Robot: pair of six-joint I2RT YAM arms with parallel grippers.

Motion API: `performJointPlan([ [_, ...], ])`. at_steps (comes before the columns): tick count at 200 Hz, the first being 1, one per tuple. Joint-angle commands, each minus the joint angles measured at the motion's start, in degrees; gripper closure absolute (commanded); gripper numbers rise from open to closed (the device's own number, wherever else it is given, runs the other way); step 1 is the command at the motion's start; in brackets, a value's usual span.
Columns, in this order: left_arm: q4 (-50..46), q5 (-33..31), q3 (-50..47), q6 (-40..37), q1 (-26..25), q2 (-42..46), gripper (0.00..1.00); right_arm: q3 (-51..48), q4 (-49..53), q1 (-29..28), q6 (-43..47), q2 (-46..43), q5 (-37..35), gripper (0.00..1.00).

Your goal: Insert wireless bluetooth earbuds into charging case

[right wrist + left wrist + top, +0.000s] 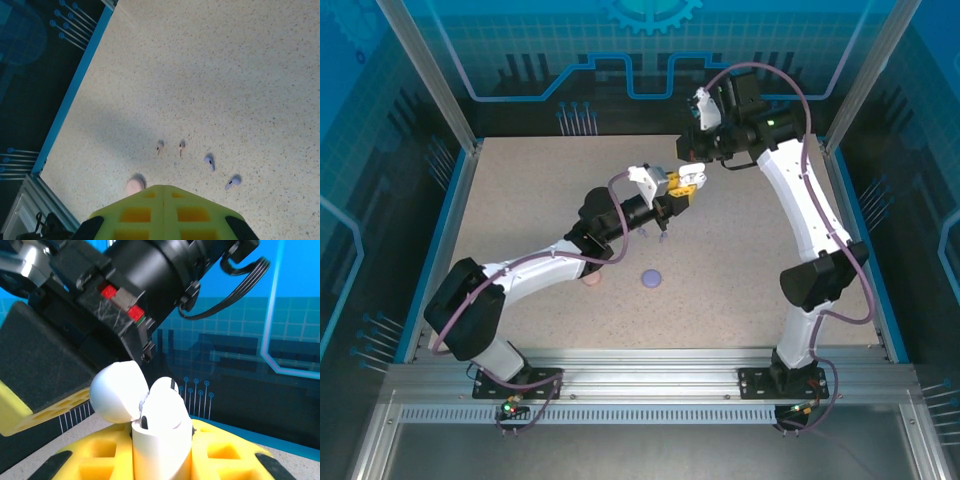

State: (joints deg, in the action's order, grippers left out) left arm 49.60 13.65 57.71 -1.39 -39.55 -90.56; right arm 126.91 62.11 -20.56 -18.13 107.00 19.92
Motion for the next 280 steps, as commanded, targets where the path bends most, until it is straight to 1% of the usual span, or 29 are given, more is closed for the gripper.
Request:
performJointPlan([
  [1,1.9,0.1,2.1,0.6,-0.1,-0.5,1.0,-3.3,1.4,-1.2,1.8,-5.3,0.3,0.97],
  [43,2.8,-0.5,2.0,0.9,0.0,-1.1,1.0,-11.3,-1.1,-1.5,1.0,-11.5,-1.5,0.96],
  [64,2.5,-0.6,2.2,1.4,0.1,-1.5,1.0,-12.7,-3.4,-0.9,-1.6,-13.1,-5.5,0.95],
  [82,1.6,-1.2,2.3,2.4,0.1,-2.0,1.0,-14.0,-7.1,1.9,-6.1,-14.9,-9.8,0.93],
  [97,0.3,-2.5,2.1,3.7,0.0,-2.6,1.0,-16.7,-10.4,5.3,-10.2,-17.0,-14.3,0.84],
  [103,-0.2,-3.3,2.1,4.6,0.0,-3.0,1.0,-18.1,-11.6,6.6,-11.8,-17.8,-15.3,0.82],
  [112,-1.5,-4.0,2.5,6.3,0.0,-4.0,1.0,-20.6,-13.1,8.1,-13.3,-19.0,-16.4,0.81],
  [123,-3.3,-4.3,3.2,8.6,0.1,-5.5,1.0,-24.4,-14.8,9.1,-14.3,-20.3,-17.1,0.75],
  [145,-7.5,-5.3,5.2,13.9,0.1,-9.7,1.0,-31.3,-16.5,9.1,-15.4,-23.0,-19.9,0.75],
  [158,-9.0,-5.6,6.6,17.7,0.1,-12.7,1.0,-36.4,-17.9,9.1,-15.9,-25.3,-21.6,0.71],
  [177,-8.9,-5.1,8.7,24.1,0.1,-17.7,1.0,-43.0,-19.3,9.4,-17.3,-28.5,-23.9,0.7],
  [187,-9.9,-4.7,10.7,27.4,0.0,-20.5,1.0,-45.8,-19.4,9.6,-18.1,-30.1,-25.5,0.69],
  [200,-11.6,-4.0,13.7,31.6,0.1,-24.3,1.0,-49.1,-19.7,10.3,-18.6,-31.7,-25.9,0.69],
  [247,-11.9,-1.7,25.4,47.3,-0.1,-39.1,1.0,-54.5,-18.5,12.6,-18.1,-35.6,-26.7,0.68],
  [263,-16.2,-0.4,31.6,51.0,-0.2,-43.7,1.0,-55.2,-18.4,13.1,-18.0,-36.0,-26.5,0.67],
  [280,-21.3,1.0,37.9,53.0,-0.3,-47.7,1.0,-55.5,-18.6,13.3,-17.9,-35.8,-26.3,0.67],
])
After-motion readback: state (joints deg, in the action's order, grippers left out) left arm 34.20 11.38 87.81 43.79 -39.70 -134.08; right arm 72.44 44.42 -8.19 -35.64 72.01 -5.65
